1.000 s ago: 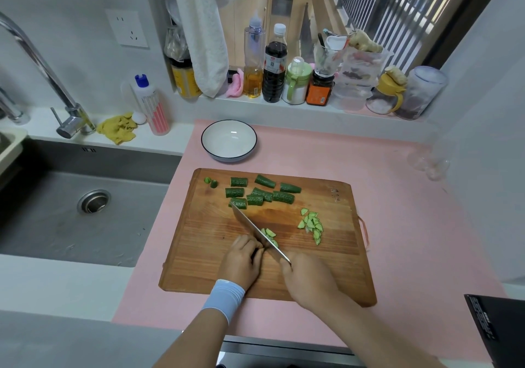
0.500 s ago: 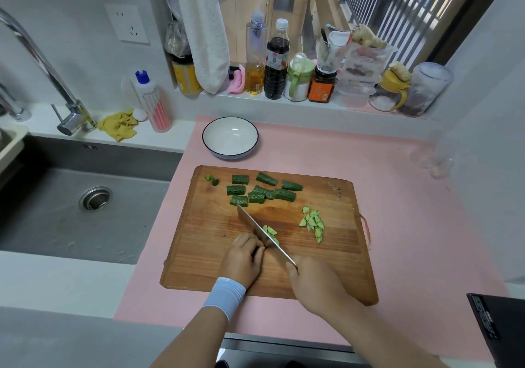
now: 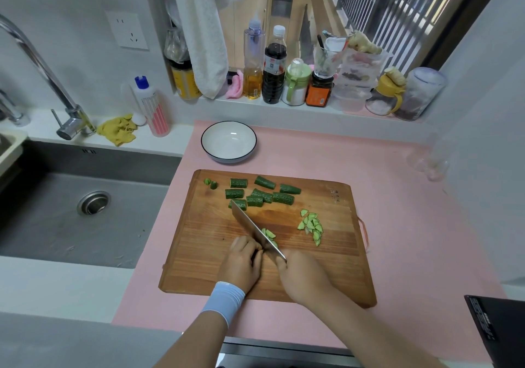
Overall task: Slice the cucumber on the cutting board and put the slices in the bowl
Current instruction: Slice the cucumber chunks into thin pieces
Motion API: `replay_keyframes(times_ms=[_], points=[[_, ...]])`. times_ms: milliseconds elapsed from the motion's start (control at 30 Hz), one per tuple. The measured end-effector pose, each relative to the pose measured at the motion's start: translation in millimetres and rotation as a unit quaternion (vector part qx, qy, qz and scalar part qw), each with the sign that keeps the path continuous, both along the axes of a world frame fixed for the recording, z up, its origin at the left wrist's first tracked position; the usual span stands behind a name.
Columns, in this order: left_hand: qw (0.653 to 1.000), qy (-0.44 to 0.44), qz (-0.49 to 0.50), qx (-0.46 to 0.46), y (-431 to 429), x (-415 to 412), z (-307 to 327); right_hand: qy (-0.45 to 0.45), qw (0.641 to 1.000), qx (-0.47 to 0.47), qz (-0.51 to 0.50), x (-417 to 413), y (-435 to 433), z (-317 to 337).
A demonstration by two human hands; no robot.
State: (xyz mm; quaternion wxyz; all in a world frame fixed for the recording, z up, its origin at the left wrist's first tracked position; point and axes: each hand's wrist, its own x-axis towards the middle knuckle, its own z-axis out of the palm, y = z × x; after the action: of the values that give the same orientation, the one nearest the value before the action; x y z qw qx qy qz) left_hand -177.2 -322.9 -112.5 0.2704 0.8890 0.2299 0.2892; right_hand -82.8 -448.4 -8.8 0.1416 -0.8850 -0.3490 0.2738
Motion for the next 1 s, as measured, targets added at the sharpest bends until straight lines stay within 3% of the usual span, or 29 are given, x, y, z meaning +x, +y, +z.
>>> replay_keyframes(times_ms=[500, 1000], points=[[1.0, 0.001, 0.009, -0.012, 0.2, 0.1, 1.1, -0.02, 1.0, 0.002, 0.024, -2.5, -35.8, 5.0], [1.0, 0.012, 0.009, -0.004, -1.4, -3.6, -3.1, -0.01, 1.0, -0.013, 0.013, -2.5, 2.5, 0.4]])
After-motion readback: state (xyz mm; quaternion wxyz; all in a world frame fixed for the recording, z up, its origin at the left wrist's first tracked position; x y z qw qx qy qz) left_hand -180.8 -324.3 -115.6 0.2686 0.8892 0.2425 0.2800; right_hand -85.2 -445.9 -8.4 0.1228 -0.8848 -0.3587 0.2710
